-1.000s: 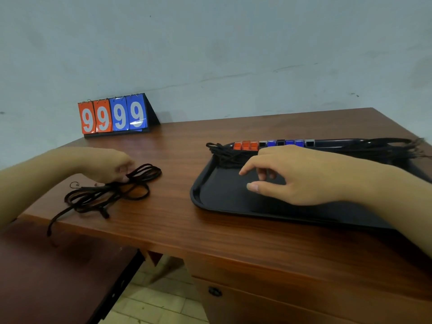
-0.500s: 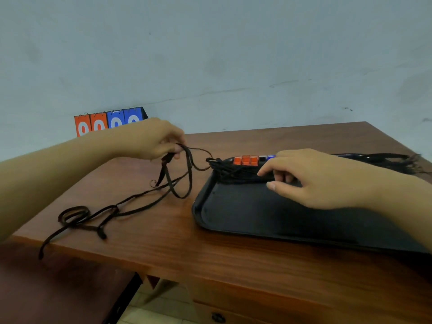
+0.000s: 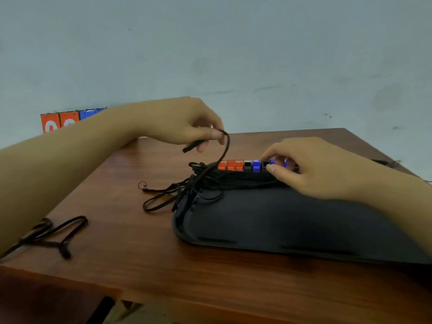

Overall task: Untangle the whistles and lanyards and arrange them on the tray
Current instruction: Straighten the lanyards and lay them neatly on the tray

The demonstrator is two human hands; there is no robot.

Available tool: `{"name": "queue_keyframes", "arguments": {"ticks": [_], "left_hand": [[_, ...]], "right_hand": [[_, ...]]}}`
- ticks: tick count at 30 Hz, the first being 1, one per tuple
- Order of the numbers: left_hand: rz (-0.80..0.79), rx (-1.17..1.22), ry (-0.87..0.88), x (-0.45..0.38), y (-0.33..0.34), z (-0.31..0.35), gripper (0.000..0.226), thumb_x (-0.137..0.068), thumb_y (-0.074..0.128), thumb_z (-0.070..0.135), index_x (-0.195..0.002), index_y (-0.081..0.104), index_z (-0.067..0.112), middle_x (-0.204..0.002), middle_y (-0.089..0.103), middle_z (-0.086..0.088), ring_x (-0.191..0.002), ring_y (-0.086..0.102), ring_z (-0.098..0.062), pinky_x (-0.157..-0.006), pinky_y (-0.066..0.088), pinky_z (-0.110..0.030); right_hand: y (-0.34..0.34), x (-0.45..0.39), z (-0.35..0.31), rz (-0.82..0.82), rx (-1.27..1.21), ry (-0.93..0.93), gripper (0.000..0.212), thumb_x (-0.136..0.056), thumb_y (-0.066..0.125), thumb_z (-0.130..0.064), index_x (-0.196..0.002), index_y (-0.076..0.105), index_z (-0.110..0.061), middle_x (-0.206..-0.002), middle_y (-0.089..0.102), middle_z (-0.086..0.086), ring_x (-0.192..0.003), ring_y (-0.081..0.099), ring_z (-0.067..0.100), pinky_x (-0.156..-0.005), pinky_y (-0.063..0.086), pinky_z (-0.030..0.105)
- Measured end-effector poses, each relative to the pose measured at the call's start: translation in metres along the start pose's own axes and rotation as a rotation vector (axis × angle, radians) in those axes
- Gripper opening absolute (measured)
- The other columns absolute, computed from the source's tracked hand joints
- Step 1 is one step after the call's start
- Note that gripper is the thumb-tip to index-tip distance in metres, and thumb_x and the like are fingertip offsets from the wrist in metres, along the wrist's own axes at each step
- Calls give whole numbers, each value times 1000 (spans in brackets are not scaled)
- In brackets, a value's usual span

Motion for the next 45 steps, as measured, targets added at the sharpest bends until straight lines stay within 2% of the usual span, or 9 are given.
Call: {"name": "queue_keyframes", "arguments": {"ticks": [6, 14, 21, 26, 29, 33, 38, 42, 45], "left_hand": [[116, 272, 66, -25, 4, 36, 22, -103, 53, 37, -98, 72, 26, -67, 73, -5, -52, 56, -13, -56, 48, -20], [386, 444, 111, -39, 51, 25, 23, -103, 53, 35, -95, 72, 25, -51, 59, -3, -46, 51, -13, -56, 42, -17], [449, 355, 26, -29, 53, -18, 35, -102, 50, 44, -82, 71, 25, -53, 50, -3, -51, 46, -14, -59, 41, -27], [473, 362, -31, -30, 53, -30, 44, -102, 49, 46, -71, 68, 21, -56, 52, -8, -52, 48, -12, -61, 42, -29], [436, 736, 40, -31, 55, -23, 40, -99, 54, 42, -74, 67, 13, -65, 64, 1, -62, 61, -15, -68, 50, -28], [225, 1233, 221, -36, 65, -5, 40, -102, 50, 28, -71, 62, 6, -104, 72, -19, -94, 66, -28, -91, 55, -34], [-124, 1490, 303, -39, 72, 12, 45, -101, 41, 21, -99, 57, -21, -121, 67, -22, -118, 58, -36, -106, 48, -43], [-176, 1460, 341, -35, 72, 23, 47, -101, 37, 22, -83, 75, 2, -116, 64, -15, -122, 53, -36, -114, 39, -54], [-156, 1473, 294, -38, 72, 19, 62, -99, 44, 24, -126, 35, -31, -121, 60, -19, -121, 58, -35, -102, 51, -46]], "right_hand": [[-13, -2, -3, 25, -341, 164, 23, -101, 49, -43, -116, 66, -44, -104, 71, -26, -96, 62, -14, -84, 49, 14], [-6, -2, -9, -152, -1198, 234, 24, -87, 64, -37, -89, 76, -16, -113, 73, 6, -104, 61, 20, -95, 47, 38], [-20, -3, 6, -71, -1311, 345, 33, -96, 51, -39, -70, 52, -20, -61, 42, -2, -56, 47, 14, -81, 38, 36], [-27, -5, 23, 72, -1237, 420, 37, -105, 43, -36, -74, 55, -20, -59, 25, -7, -49, 22, 9, -72, 41, 32], [-28, -3, 19, -3, -1227, 367, 41, -103, 42, -39, -87, 69, -13, -65, 41, -2, -53, 36, 12, -67, 47, 32], [-23, 2, 5, -186, -1246, 283, 42, -97, 45, -39, -93, 76, -11, -77, 61, 8, -60, 57, 18, -53, 53, 30], [-13, -1, 14, 19, -849, 344, 23, -105, 51, -28, -112, 68, -15, -85, 70, 1, -67, 64, 18, -54, 55, 30], [-12, -2, 9, 159, -627, 255, 17, -100, 60, -23, -116, 64, -27, -95, 72, 0, -61, 66, 8, -56, 56, 28], [-13, -1, 4, 219, -549, 183, 28, -98, 60, -17, -124, 58, -27, -99, 67, 2, -53, 63, 3, -53, 54, 22]]}}
Point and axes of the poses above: each hand's wrist, its own x-axis away from the middle knuckle, its own y-axis out of the palm, z = x × y, the point moved 2 cm from there along -x, towards the middle knuckle
